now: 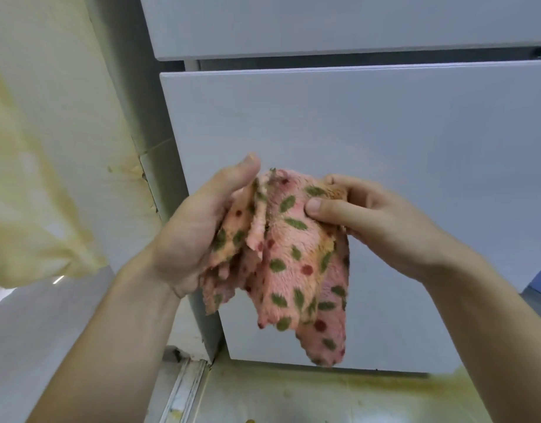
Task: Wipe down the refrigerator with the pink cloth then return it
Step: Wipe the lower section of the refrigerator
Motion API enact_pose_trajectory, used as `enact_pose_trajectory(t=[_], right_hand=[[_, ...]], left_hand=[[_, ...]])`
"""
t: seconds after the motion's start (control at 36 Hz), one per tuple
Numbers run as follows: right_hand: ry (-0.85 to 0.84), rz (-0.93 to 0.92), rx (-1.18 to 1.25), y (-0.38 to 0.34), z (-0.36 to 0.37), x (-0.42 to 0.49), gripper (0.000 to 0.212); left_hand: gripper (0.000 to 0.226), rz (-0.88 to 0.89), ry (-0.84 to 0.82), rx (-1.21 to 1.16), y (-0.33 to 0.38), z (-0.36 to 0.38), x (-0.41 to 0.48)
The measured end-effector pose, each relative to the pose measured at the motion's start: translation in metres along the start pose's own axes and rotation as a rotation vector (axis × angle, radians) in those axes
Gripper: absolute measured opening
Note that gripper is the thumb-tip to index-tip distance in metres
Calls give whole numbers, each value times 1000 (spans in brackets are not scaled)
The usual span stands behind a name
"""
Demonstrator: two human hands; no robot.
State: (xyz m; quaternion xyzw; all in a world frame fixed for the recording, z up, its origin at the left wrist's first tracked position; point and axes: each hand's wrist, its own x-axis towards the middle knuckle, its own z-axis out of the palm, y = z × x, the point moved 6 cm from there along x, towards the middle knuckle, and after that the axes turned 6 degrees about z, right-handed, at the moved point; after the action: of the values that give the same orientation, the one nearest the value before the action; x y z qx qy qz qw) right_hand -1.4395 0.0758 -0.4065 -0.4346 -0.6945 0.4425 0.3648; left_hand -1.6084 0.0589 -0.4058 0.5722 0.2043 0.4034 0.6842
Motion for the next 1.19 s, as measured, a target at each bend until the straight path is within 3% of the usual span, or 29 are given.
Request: enact_pose_trajectory(t=[0.06,0.11,0.22,0.28,0.33,0.44,0.53,0.64,0.75,0.86,0.94,1.08,1.19], right_hand=[[63,-6,-3,-1,-3,2,72],[107,-21,22,-4,-7,1,77],[242,8,-34,-14,-15,-5,52],[337,-1,-95,-18,-19,-7,36],[471,-17,-212,-20,-24,-8,22],[894,-255,-564,-33,-19,-20,9],[1071,-345,-700,-33,-5,-17,8],[1072,-326,-426,-24,7,-6,9],[1003,-463,-188,-13,44,-5,29],[1065,-592,-681,18,68,3,29],[1084,-587,-973,40,69,12,47],[1057,-606,-1022,39,59,27,50],[1115,-501,-996,21,70,40,61]], left_hand=[[56,-2,32,237,1,-2,-2],[28,46,138,552,7,-12,0],[23,86,306,768,10,-25,2],[8,103,383,820,11,-27,1],[19,153,484,917,15,-30,1],[19,340,656,1082,21,-29,2],[11,491,775,1264,20,-24,0],[8,648,828,1423,15,-21,0],[12,661,831,1353,13,-31,0],[16,646,803,1303,15,-43,-3],[15,651,753,1331,16,-48,-7],[5,788,678,1396,18,-58,-16],[15,931,900,1391,23,-91,-34]])
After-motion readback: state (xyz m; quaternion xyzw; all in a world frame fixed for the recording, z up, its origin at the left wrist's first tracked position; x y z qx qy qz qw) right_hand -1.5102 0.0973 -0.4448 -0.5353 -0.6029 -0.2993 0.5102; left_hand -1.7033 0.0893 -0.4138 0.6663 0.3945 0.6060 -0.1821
